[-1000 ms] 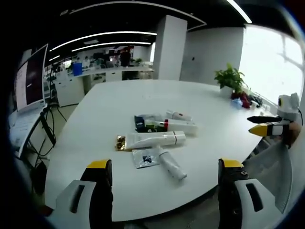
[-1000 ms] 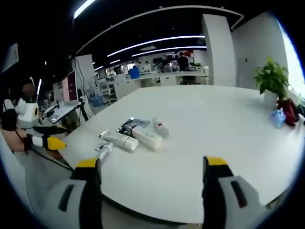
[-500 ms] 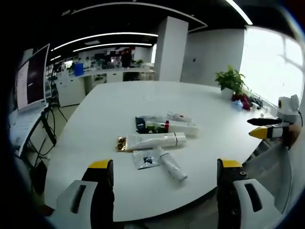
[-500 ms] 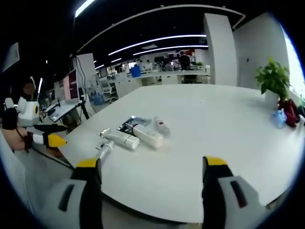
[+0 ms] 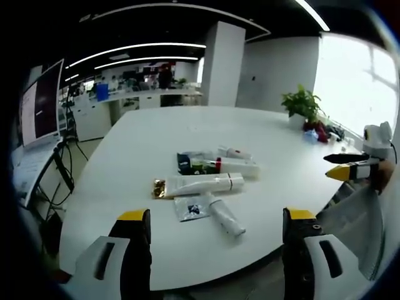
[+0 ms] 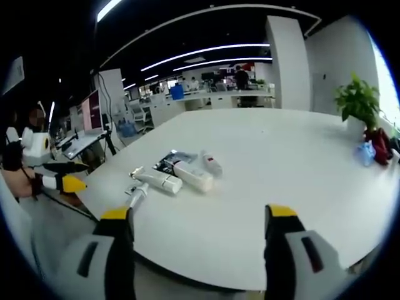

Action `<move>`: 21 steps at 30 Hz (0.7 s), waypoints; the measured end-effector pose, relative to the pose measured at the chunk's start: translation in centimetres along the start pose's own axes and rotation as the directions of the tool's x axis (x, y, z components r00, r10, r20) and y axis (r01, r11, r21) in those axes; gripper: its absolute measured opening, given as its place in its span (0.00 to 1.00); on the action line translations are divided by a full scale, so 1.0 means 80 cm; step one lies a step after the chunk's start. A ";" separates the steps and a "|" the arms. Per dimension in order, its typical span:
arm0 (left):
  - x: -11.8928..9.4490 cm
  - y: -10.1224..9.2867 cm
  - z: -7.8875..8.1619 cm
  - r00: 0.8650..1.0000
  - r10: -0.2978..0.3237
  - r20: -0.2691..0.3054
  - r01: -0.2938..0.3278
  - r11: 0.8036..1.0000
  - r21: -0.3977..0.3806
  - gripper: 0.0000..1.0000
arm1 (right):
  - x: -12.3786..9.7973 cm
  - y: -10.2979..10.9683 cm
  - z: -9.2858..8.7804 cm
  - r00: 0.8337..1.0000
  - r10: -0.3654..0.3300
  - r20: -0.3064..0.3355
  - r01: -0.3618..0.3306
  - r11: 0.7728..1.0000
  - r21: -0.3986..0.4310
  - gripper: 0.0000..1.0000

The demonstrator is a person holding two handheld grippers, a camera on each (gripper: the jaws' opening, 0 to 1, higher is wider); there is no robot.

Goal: Arrange the skincare products in the storage area until every visible bottle or jar stands upright without overlapping.

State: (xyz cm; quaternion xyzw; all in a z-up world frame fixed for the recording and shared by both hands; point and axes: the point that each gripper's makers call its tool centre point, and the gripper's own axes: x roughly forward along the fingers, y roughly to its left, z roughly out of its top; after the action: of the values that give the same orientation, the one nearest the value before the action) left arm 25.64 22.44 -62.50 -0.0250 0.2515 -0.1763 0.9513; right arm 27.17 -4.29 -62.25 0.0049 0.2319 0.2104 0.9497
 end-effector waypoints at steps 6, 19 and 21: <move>-0.001 0.000 0.000 1.000 -0.001 0.000 0.001 1.000 -0.002 0.84 | 0.000 0.000 -0.001 1.000 0.000 -0.005 0.000 1.000 0.001 0.86; -0.001 0.000 0.002 1.000 -0.006 0.007 0.006 1.000 -0.001 0.83 | 0.002 0.000 0.000 1.000 0.004 -0.011 -0.004 1.000 0.018 0.87; -0.001 0.001 0.002 1.000 -0.005 0.007 0.005 1.000 -0.001 0.83 | 0.003 0.001 0.001 1.000 0.016 -0.012 -0.015 0.999 0.041 0.88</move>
State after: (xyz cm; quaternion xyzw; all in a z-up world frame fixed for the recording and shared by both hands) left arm 25.70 22.51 -62.30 -0.0267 0.2480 -0.1787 0.9518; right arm 27.38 -4.14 -62.26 0.0248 0.2418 0.2131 0.9463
